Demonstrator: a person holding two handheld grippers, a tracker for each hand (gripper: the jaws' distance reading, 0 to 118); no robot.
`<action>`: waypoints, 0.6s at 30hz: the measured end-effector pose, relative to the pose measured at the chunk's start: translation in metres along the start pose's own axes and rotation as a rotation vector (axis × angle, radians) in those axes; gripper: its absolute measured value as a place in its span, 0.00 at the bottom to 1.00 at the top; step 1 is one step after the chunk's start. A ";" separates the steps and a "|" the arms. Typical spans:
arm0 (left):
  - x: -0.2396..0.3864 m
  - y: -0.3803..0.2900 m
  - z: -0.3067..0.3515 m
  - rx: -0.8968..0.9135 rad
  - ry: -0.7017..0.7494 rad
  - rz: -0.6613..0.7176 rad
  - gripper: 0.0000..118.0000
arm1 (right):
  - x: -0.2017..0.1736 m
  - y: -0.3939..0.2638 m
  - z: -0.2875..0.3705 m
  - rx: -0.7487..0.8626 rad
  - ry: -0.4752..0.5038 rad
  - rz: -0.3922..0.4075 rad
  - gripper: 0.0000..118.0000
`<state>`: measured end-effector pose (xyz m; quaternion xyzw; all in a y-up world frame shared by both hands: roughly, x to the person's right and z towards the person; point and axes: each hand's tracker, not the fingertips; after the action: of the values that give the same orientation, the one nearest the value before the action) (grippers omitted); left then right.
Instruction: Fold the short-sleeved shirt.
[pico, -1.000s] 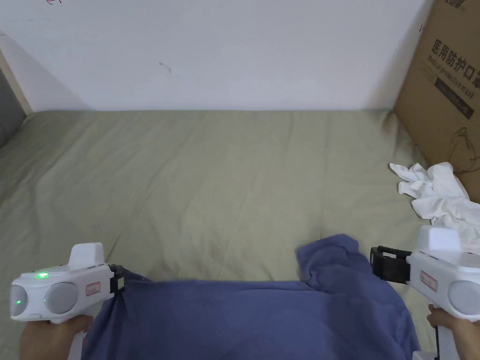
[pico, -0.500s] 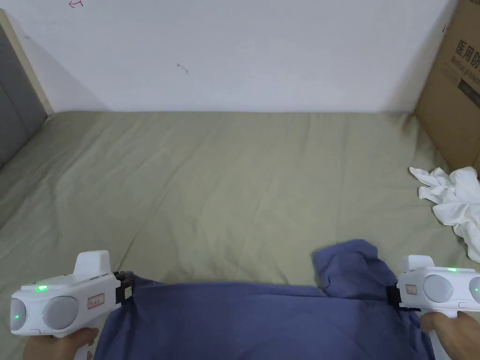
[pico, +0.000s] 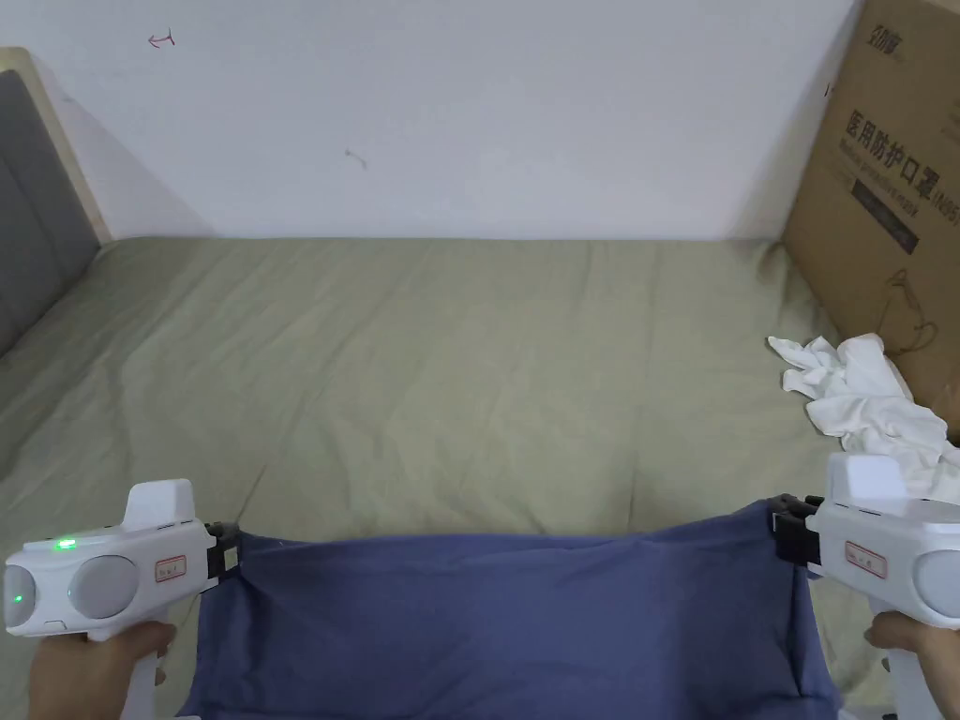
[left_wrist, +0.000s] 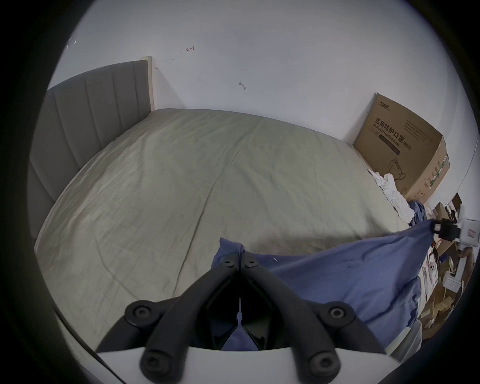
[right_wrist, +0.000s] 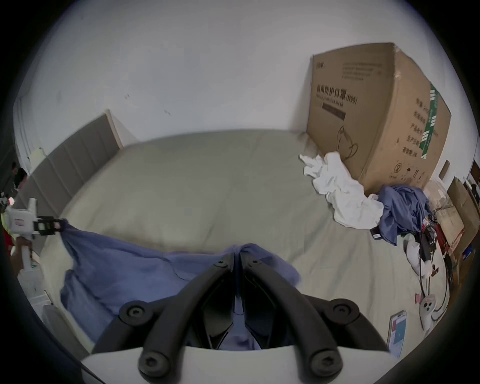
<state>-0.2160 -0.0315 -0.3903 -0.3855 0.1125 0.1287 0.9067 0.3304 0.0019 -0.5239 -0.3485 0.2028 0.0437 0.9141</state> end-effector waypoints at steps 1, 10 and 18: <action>-0.001 -0.003 0.007 0.002 0.004 -0.001 0.00 | -0.003 -0.003 0.014 0.014 0.016 -0.008 0.03; -0.016 -0.060 0.078 0.025 0.035 0.003 0.00 | -0.021 -0.070 0.122 0.063 0.069 -0.042 0.03; -0.027 -0.143 0.095 -0.091 0.015 0.052 0.00 | -0.017 -0.168 0.121 -0.061 0.014 -0.100 0.03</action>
<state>-0.1855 -0.0626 -0.2219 -0.4241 0.1235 0.1544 0.8838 0.3935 -0.0440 -0.3318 -0.3862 0.1902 0.0019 0.9026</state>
